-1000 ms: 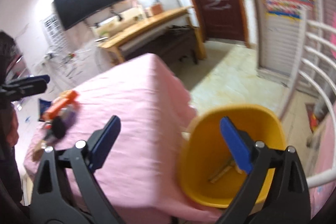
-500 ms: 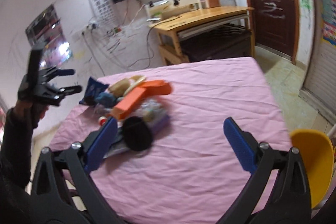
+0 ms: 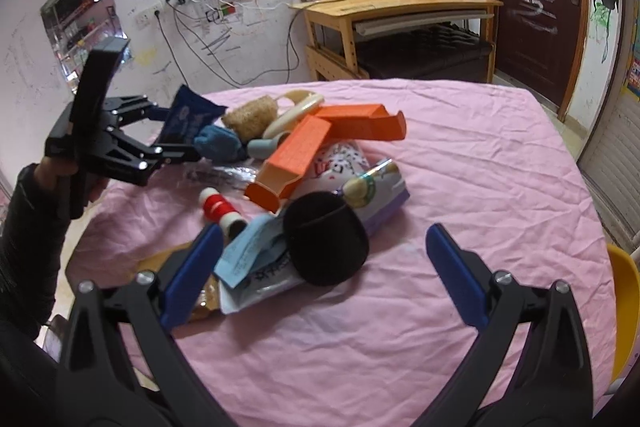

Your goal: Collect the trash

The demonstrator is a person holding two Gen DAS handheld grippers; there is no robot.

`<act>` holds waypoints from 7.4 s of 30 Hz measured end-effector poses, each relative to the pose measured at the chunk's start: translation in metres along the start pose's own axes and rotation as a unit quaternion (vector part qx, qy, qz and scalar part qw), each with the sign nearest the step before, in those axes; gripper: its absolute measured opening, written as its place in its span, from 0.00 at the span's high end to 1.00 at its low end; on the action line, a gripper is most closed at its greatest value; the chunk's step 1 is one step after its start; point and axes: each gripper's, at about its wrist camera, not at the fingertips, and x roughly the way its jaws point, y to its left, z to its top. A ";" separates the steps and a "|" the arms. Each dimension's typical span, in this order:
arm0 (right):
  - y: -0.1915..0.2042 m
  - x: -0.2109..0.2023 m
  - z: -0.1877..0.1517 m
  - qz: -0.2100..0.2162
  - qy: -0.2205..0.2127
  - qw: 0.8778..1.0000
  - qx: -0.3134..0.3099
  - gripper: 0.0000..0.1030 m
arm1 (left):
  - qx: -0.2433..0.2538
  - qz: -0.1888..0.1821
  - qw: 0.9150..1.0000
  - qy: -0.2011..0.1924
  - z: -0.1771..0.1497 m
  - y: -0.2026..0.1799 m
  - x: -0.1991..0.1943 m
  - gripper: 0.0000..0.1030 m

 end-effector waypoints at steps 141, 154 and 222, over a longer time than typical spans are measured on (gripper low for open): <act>-0.025 -0.013 0.003 0.001 -0.010 1.000 0.002 0.06 | -0.016 -0.012 1.000 -0.012 -0.040 -0.145 -0.045 0.20; 0.008 0.020 0.004 -0.045 0.026 0.998 -0.037 0.06 | 0.007 -0.045 0.999 -0.009 -0.063 -0.153 -0.034 0.52; -0.139 0.014 0.018 -0.082 0.035 0.994 0.058 0.12 | -0.019 -0.046 0.992 -0.114 0.088 -0.201 -0.067 0.73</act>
